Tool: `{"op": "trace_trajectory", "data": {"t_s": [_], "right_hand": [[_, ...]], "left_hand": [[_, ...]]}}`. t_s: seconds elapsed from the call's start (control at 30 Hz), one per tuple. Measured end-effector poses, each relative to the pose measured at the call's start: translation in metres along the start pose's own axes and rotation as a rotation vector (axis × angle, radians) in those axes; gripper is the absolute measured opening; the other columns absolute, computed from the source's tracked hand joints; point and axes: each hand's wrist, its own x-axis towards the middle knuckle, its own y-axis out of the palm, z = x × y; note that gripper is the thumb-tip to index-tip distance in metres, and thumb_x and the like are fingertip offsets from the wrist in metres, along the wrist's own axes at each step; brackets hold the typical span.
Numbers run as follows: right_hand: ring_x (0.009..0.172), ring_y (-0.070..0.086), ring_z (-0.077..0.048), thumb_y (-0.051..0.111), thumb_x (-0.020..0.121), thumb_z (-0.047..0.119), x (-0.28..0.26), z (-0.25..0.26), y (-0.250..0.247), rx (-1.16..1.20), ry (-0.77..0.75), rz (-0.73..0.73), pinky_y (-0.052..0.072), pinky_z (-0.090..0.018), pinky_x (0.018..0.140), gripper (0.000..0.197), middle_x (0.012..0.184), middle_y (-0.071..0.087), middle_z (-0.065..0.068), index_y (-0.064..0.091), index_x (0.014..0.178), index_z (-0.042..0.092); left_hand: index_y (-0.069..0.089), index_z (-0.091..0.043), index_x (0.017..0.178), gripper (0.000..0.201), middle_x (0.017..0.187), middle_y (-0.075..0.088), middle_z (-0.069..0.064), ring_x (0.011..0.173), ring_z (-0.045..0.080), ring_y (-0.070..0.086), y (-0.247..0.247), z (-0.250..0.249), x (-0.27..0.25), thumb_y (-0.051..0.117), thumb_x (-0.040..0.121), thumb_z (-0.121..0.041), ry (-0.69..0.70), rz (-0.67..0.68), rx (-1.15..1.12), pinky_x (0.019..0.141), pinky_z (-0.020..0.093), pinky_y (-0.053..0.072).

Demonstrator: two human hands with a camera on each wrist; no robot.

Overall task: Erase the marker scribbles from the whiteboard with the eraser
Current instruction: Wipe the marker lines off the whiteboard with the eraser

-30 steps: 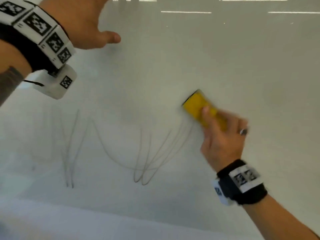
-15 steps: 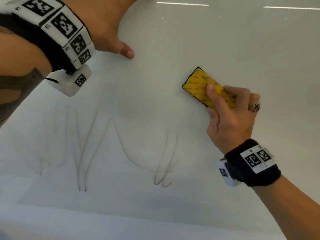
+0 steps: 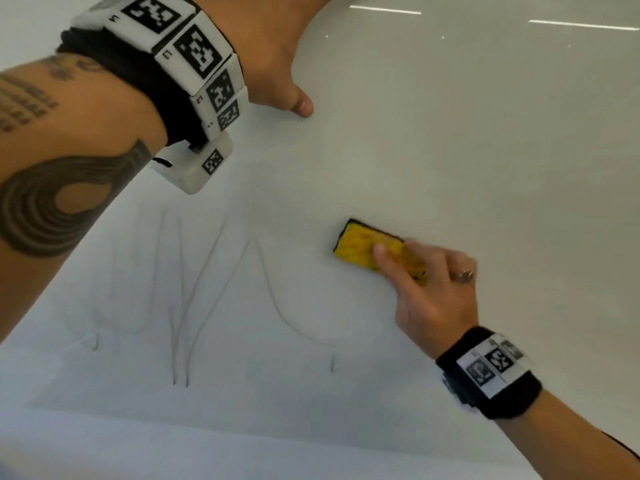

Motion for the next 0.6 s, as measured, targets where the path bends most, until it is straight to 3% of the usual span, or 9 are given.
{"op": "trace_trajectory", "data": {"t_s": [0.07, 0.13, 0.17, 0.27, 0.37, 0.4, 0.47, 0.53, 0.6], "right_hand": [[0.088, 0.049, -0.033, 0.068, 0.076, -0.003, 0.037, -0.003, 0.006, 0.001, 0.159, -0.103, 0.039, -0.042, 0.072, 0.054, 0.113, 0.065, -0.020, 0.072, 0.125, 0.021], [0.084, 0.051, -0.034, 0.066, 0.079, -0.001, 0.020, 0.019, 0.015, 0.011, 0.147, -0.070, 0.036, -0.041, 0.073, 0.055, 0.116, 0.063, -0.020, 0.068, 0.130, 0.021], [0.084, 0.052, -0.033, 0.061, 0.085, 0.001, -0.011, 0.037, 0.020, 0.032, 0.065, 0.022, 0.035, -0.041, 0.073, 0.053, 0.120, 0.060, -0.019, 0.065, 0.133, 0.022], [0.094, 0.053, -0.033, 0.045, 0.100, 0.009, -0.134, 0.071, 0.023, 0.056, -0.313, 0.395, 0.042, -0.045, 0.080, 0.041, 0.119, 0.065, -0.015, 0.064, 0.134, 0.021], [0.094, 0.054, -0.029, 0.043, 0.104, 0.017, -0.176, 0.072, 0.016, 0.085, -0.439, 0.541, 0.040, -0.045, 0.087, 0.035, 0.109, 0.073, -0.008, 0.066, 0.130, 0.025], [0.095, 0.055, -0.029, 0.043, 0.104, 0.016, -0.162, 0.070, 0.017, 0.104, -0.440, 0.518, 0.041, -0.045, 0.088, 0.036, 0.109, 0.073, -0.007, 0.066, 0.130, 0.025], [0.098, 0.056, -0.031, 0.041, 0.103, 0.012, -0.103, 0.069, 0.023, 0.116, -0.382, 0.366, 0.043, -0.046, 0.085, 0.041, 0.114, 0.073, -0.010, 0.068, 0.131, 0.025], [0.097, 0.055, -0.032, 0.044, 0.095, 0.004, -0.025, 0.072, 0.029, 0.075, -0.249, 0.197, 0.041, -0.042, 0.077, 0.047, 0.116, 0.072, -0.015, 0.069, 0.130, 0.023], [0.094, 0.052, -0.031, 0.049, 0.085, 0.000, 0.040, 0.075, 0.036, 0.040, -0.085, 0.064, 0.038, -0.041, 0.073, 0.053, 0.116, 0.069, -0.016, 0.072, 0.126, 0.023]], "left_hand": [[0.017, 0.012, 0.149, 0.086, 0.153, 0.028, 0.033, 0.139, 0.041, 0.029, 0.004, 0.000, 0.001, 0.040, 0.098, -0.053, -0.033, 0.029, 0.000, 0.110, 0.044, 0.021], [0.024, 0.008, 0.149, 0.085, 0.150, 0.035, 0.030, 0.135, 0.040, 0.035, 0.006, 0.009, 0.002, 0.044, 0.096, -0.056, 0.051, -0.042, 0.045, 0.108, 0.045, 0.027], [0.028, 0.004, 0.148, 0.086, 0.147, 0.040, 0.028, 0.132, 0.040, 0.040, 0.006, 0.016, 0.004, 0.050, 0.094, -0.058, 0.103, -0.086, 0.068, 0.106, 0.046, 0.030], [0.033, -0.015, 0.150, 0.095, 0.143, 0.048, 0.017, 0.127, 0.040, 0.048, 0.008, 0.030, 0.016, 0.071, 0.077, -0.063, 0.454, -0.318, 0.002, 0.102, 0.052, 0.039], [0.027, -0.035, 0.151, 0.095, 0.146, 0.047, 0.008, 0.127, 0.036, 0.048, 0.008, 0.034, 0.013, 0.070, 0.072, -0.065, 0.545, -0.464, 0.078, 0.101, 0.055, 0.042], [0.025, -0.034, 0.152, 0.093, 0.145, 0.048, 0.009, 0.127, 0.036, 0.048, 0.007, 0.034, 0.011, 0.069, 0.075, -0.063, 0.541, -0.453, 0.091, 0.100, 0.054, 0.042], [0.031, -0.015, 0.150, 0.078, 0.144, 0.047, 0.017, 0.127, 0.037, 0.046, 0.007, 0.029, 0.010, 0.055, 0.091, -0.060, 0.400, -0.241, 0.026, 0.102, 0.047, 0.035], [0.032, 0.002, 0.147, 0.074, 0.148, 0.041, 0.024, 0.133, 0.037, 0.038, 0.010, 0.019, 0.008, 0.039, 0.100, -0.054, 0.260, -0.118, -0.080, 0.105, 0.040, 0.027], [0.026, 0.006, 0.149, 0.073, 0.153, 0.035, 0.024, 0.138, 0.036, 0.032, 0.015, 0.016, 0.013, 0.036, 0.102, -0.050, 0.226, -0.044, -0.037, 0.107, 0.038, 0.023]]}}
